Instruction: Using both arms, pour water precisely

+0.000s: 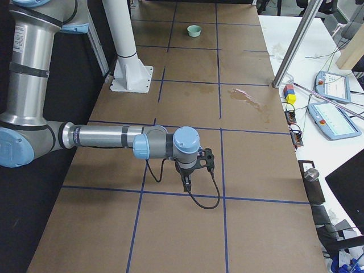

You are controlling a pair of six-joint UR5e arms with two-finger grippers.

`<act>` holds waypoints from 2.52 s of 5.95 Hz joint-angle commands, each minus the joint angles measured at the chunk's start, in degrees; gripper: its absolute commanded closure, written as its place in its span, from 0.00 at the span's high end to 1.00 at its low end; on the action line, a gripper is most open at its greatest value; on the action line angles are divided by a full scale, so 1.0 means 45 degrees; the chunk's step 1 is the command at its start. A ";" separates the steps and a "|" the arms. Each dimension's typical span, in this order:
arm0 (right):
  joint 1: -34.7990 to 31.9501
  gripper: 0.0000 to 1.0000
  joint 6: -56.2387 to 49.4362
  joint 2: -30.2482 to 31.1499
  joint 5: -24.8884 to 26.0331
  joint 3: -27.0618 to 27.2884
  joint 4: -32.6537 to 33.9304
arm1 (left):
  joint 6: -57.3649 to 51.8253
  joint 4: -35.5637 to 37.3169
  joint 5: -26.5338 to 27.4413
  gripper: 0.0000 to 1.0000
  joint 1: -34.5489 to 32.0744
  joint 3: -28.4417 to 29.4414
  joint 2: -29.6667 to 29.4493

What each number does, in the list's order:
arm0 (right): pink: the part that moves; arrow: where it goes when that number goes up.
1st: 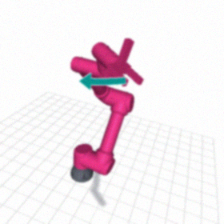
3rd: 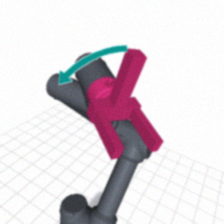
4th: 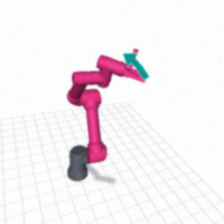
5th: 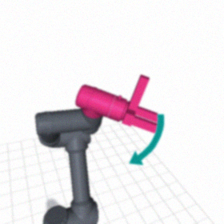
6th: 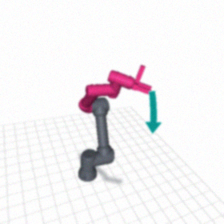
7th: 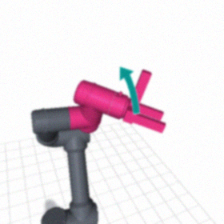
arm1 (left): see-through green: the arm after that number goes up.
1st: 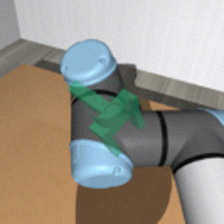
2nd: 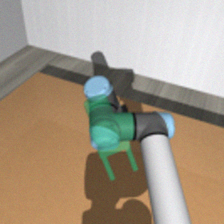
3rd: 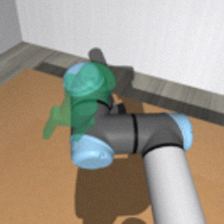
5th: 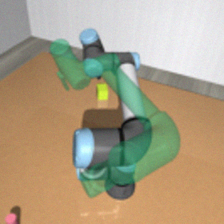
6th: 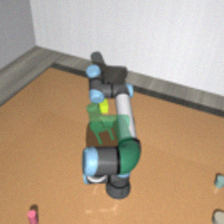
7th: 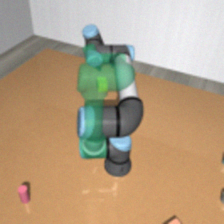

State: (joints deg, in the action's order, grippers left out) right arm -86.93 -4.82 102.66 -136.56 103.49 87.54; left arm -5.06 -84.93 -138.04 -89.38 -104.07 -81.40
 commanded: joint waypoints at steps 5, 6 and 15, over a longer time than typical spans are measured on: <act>0.0196 1.00 0.0054 -0.0059 -0.0044 0.0029 0.0000 | 0.0051 -0.0091 0.0089 1.00 0.0019 -0.0389 0.0375; 0.0196 1.00 -0.0003 -0.0059 -0.0025 0.0010 -0.0019 | 0.0013 -0.0149 -0.0047 1.00 0.0000 -0.0234 0.0414; 0.0196 1.00 -0.0023 -0.0059 -0.0044 0.0088 -0.0019 | 0.8683 -0.5716 0.0733 1.00 0.6049 0.1579 -0.0522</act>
State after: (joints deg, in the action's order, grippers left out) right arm -86.01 -4.95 102.47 -136.77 103.84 87.45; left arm 31.70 -109.47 -135.59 -64.89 -98.84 -83.17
